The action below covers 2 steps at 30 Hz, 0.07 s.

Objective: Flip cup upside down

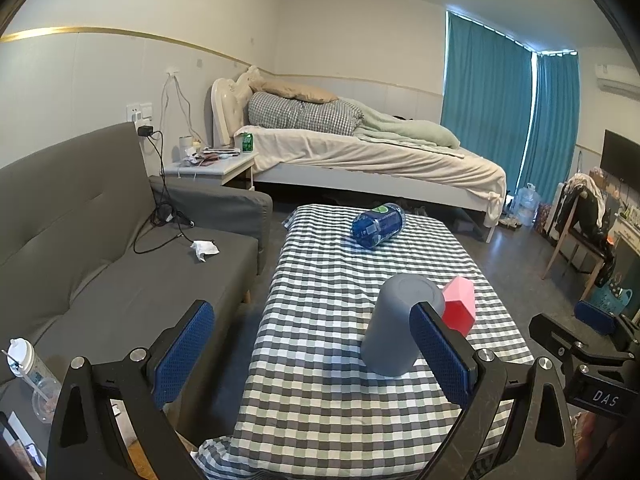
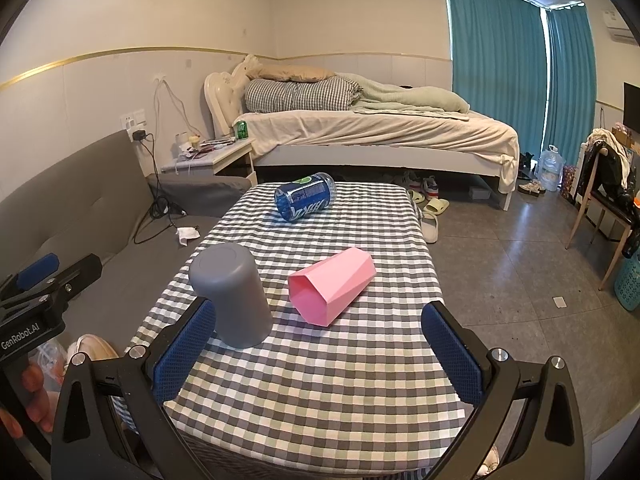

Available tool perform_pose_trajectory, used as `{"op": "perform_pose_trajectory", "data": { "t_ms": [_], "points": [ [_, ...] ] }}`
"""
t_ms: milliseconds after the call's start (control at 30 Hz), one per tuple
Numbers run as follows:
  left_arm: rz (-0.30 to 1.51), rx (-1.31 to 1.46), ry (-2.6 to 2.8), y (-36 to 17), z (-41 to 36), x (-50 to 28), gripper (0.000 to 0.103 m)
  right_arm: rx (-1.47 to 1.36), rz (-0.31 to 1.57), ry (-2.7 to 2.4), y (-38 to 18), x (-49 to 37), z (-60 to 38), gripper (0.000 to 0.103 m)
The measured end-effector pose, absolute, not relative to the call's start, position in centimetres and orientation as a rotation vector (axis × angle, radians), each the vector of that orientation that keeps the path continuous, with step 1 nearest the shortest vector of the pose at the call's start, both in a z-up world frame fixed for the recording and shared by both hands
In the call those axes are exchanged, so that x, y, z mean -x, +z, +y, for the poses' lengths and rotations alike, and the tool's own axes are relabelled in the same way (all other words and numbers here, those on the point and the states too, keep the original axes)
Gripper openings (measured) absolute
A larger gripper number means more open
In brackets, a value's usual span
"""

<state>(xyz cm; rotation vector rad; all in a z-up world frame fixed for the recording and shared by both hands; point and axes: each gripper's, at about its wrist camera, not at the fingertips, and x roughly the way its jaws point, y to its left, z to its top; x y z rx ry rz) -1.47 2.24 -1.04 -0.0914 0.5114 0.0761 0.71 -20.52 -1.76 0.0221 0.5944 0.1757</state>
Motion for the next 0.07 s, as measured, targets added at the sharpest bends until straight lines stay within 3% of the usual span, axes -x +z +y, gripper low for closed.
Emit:
{"op": "perform_pose_trajectory", "data": {
  "t_ms": [67],
  "points": [
    [0.511, 0.09, 0.074, -1.11, 2.28, 1.49, 0.101, -0.023, 0.594, 0.177, -1.79, -0.74, -20.52, 0.103]
  ]
}}
